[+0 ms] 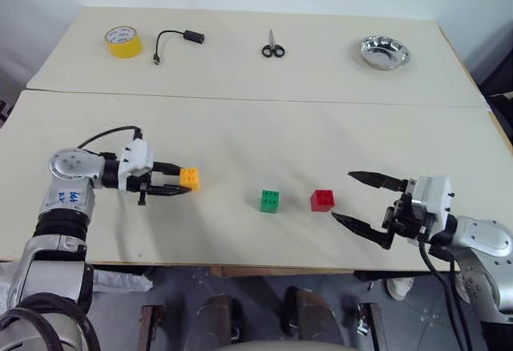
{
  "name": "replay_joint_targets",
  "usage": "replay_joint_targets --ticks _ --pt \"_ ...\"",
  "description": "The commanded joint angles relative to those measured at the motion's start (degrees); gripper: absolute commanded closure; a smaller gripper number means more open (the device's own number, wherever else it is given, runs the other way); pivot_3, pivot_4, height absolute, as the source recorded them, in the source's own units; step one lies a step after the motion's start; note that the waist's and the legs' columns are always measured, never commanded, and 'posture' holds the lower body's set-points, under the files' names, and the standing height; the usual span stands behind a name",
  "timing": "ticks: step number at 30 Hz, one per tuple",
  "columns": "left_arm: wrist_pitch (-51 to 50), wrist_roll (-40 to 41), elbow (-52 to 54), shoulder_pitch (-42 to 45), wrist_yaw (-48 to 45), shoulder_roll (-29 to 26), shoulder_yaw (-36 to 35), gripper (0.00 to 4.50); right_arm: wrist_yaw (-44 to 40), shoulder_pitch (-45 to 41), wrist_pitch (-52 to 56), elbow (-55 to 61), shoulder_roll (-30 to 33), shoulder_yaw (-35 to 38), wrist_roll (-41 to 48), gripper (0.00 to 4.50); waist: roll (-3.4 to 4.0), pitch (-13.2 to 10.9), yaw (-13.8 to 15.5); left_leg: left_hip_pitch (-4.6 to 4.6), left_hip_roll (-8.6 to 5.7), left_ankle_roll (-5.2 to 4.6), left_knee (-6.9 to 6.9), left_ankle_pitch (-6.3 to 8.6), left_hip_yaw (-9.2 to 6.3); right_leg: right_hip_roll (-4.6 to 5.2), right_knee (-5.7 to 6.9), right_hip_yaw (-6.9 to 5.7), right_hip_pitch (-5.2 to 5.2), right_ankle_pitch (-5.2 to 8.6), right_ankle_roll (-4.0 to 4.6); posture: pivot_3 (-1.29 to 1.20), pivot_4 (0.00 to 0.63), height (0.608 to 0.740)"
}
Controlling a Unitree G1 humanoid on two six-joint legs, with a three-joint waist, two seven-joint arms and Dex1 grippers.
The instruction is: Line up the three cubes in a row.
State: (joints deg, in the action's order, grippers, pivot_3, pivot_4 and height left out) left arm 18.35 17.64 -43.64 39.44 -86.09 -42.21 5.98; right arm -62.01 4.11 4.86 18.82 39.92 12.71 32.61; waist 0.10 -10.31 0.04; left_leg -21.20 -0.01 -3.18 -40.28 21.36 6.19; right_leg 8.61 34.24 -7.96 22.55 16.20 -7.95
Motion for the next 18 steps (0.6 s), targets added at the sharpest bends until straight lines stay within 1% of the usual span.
replay_joint_targets --ticks 1,5,9,14,18 --pt "1.38 3.02 2.75 0.19 -6.41 1.17 3.18 3.03 -3.49 0.76 -1.30 0.02 1.57 2.01 1.61 0.00 0.01 0.00 0.03 0.01 0.03 0.00 -0.01 0.00 0.00 0.01 0.01 0.01 -0.01 0.00 0.00 0.00 0.150 0.740" --pt "2.07 3.20 2.33 1.45 -6.41 5.01 6.25 3.03 -7.18 1.57 -1.63 -1.77 3.40 1.88 1.17 0.00 0.00 0.00 0.22 0.02 0.01 -0.03 -0.02 0.01 0.01 0.03 0.03 0.02 -0.02 0.00 0.00 0.00 0.150 0.740" --pt "1.39 3.48 2.81 2.22 -6.41 5.06 9.62 3.03 -8.65 2.07 -1.80 -2.37 4.01 1.72 1.06 0.00 -0.01 0.00 0.16 0.02 -0.03 -0.03 -0.03 0.01 0.01 0.02 0.03 0.01 -0.02 0.00 0.00 0.00 0.150 0.740" --pt "-1.24 3.39 3.25 2.73 -6.41 5.18 10.38 3.03 -8.20 1.97 -2.21 -2.44 3.28 1.27 0.59 0.00 0.00 0.00 0.11 0.02 0.02 -0.03 -0.03 0.01 0.01 0.02 0.04 0.01 -0.02 0.00 0.00 0.00 0.150 0.740" --pt "-0.59 2.51 1.95 3.28 -6.41 6.27 10.06 3.03 -7.70 2.13 -2.23 -1.97 2.66 0.82 0.30 0.00 -0.01 0.00 0.23 0.02 0.03 -0.03 -0.04 0.01 0.01 0.02 0.04 0.01 -0.02 0.00 0.00 0.00 0.150 0.740"
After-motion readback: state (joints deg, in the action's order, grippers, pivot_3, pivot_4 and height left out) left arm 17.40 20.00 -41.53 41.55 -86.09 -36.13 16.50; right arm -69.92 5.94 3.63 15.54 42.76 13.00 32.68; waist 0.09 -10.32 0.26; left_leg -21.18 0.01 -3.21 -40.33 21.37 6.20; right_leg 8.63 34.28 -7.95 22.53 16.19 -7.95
